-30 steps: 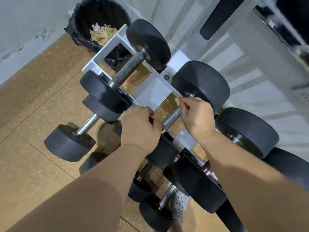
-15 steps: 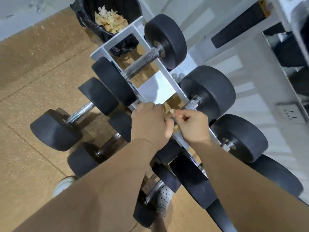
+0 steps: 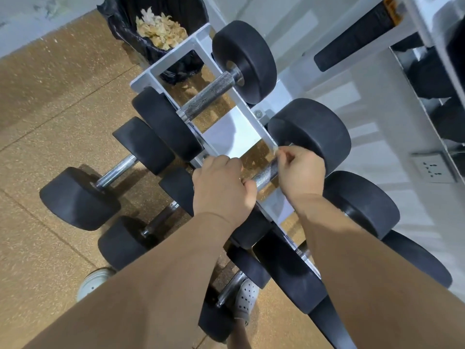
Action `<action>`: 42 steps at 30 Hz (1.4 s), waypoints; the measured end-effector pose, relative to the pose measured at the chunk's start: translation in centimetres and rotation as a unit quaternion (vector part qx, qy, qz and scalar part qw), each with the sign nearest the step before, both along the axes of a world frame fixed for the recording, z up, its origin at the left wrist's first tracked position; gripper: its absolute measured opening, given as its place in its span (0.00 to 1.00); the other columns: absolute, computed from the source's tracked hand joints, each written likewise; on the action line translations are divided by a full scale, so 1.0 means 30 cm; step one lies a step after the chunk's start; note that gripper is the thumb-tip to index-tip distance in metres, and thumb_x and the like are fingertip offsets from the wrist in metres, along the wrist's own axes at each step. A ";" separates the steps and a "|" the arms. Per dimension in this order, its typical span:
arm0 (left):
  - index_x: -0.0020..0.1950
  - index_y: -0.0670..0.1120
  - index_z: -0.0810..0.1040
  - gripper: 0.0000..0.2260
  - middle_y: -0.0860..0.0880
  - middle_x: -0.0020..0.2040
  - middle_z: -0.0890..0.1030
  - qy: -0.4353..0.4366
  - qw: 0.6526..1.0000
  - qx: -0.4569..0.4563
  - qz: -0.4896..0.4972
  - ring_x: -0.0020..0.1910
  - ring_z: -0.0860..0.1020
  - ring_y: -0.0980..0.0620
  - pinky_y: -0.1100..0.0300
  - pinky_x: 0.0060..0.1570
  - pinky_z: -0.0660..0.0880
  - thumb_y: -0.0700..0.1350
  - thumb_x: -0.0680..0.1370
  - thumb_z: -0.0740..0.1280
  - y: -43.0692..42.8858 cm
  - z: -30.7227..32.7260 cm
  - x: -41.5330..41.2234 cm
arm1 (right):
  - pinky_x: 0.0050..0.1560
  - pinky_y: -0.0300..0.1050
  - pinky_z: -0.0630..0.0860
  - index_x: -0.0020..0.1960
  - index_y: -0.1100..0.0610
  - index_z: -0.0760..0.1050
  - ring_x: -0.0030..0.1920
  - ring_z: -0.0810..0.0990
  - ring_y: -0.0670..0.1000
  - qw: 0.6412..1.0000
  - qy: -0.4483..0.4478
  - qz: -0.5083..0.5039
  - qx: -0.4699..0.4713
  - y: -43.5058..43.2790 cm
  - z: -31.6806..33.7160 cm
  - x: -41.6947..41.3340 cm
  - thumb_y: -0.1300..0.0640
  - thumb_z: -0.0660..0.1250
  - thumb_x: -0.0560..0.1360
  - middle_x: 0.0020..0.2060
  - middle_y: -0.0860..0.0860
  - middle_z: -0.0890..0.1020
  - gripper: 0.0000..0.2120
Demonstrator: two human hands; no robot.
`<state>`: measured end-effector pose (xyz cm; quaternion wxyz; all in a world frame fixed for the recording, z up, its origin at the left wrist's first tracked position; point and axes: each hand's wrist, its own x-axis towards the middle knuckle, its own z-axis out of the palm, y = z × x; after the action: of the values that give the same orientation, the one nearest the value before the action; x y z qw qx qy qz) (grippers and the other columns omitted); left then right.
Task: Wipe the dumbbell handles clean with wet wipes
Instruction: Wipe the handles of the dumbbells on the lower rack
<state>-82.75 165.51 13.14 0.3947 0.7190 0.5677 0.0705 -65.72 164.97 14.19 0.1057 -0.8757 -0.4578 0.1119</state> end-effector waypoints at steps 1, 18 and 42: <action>0.53 0.44 0.79 0.19 0.46 0.51 0.78 -0.002 1.000 0.005 0.012 0.57 0.72 0.43 0.46 0.54 0.69 0.53 0.73 0.55 -0.004 -0.002 0.001 | 0.49 0.36 0.71 0.51 0.52 0.86 0.46 0.83 0.50 0.999 -0.009 0.030 -0.018 -0.008 0.000 -0.019 0.58 0.66 0.78 0.48 0.49 0.87 0.09; 0.45 0.48 0.75 0.07 0.50 0.48 0.77 0.014 0.999 0.008 0.039 0.56 0.71 0.44 0.47 0.54 0.68 0.52 0.76 0.64 -0.010 -0.022 0.009 | 0.38 0.45 0.76 0.42 0.50 0.80 0.42 0.81 0.55 0.945 0.029 0.247 -0.214 -0.057 0.008 -0.069 0.59 0.64 0.72 0.40 0.48 0.83 0.07; 0.44 0.46 0.82 0.16 0.49 0.42 0.79 -0.021 0.998 -0.013 0.065 0.54 0.74 0.43 0.53 0.51 0.72 0.52 0.71 0.58 0.008 -0.028 0.026 | 0.38 0.36 0.72 0.40 0.48 0.80 0.33 0.74 0.42 0.834 0.445 -0.240 0.222 -0.152 -0.137 -0.084 0.60 0.74 0.75 0.31 0.40 0.78 0.09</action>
<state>-81.97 165.75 12.30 0.4103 0.6739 0.6056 0.1042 -68.23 160.39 10.10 0.5131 -0.7667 -0.1492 0.3559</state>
